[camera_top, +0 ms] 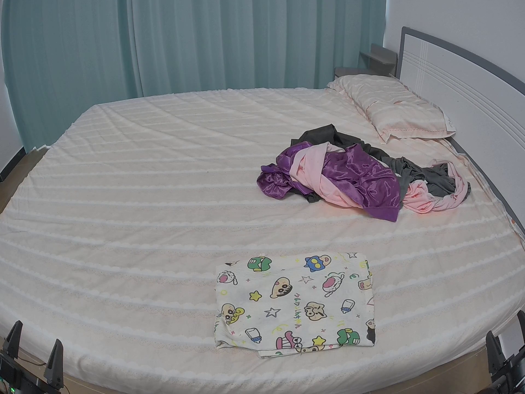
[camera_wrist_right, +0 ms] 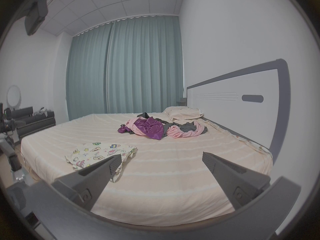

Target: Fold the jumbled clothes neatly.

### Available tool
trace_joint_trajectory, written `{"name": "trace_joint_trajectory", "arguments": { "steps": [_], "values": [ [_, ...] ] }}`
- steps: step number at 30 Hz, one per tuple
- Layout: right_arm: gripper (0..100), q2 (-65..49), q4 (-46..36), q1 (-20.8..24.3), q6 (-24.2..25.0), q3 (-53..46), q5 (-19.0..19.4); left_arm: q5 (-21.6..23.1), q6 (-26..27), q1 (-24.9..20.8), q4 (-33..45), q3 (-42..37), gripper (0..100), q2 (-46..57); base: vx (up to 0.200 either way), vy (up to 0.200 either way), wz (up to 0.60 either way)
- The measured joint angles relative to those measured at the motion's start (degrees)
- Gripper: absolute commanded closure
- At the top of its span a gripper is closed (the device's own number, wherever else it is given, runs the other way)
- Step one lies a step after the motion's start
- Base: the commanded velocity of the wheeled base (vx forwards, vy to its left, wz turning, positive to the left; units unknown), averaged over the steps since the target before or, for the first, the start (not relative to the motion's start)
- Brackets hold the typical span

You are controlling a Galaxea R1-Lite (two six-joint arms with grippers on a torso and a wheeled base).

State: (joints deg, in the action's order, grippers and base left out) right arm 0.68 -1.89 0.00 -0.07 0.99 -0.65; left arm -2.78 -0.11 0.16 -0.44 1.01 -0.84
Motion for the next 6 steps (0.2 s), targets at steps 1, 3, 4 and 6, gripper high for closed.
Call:
{"name": "trace_joint_trajectory", "arguments": {
  "steps": [1, 3, 4, 6],
  "values": [
    [0, 0.0, 0.04, 0.0, 0.61, 0.0, 0.1, -0.12, -0.1, 0.0, 0.09, 0.0, 0, 0.02, 0.0, 0.0, 0.0],
    [0, 0.0, 0.78, 0.0, 1.18, 0.0, 0.11, -0.28, -0.11, -0.05, 0.11, 0.0, 0, 0.07, 0.0, 0.0, 0.0],
    [0, 0.0, 1.23, 0.02, 1.24, 0.02, 0.11, -0.37, -0.21, -0.06, 0.11, 0.0, 0, 0.1, 0.0, 0.0, 0.0],
    [0, 0.0, 1.49, 0.02, 0.96, 0.02, 0.22, -0.45, -0.22, -0.09, 0.01, 0.0, 0, 0.11, 0.0, 0.0, 0.0]
  ]
}}
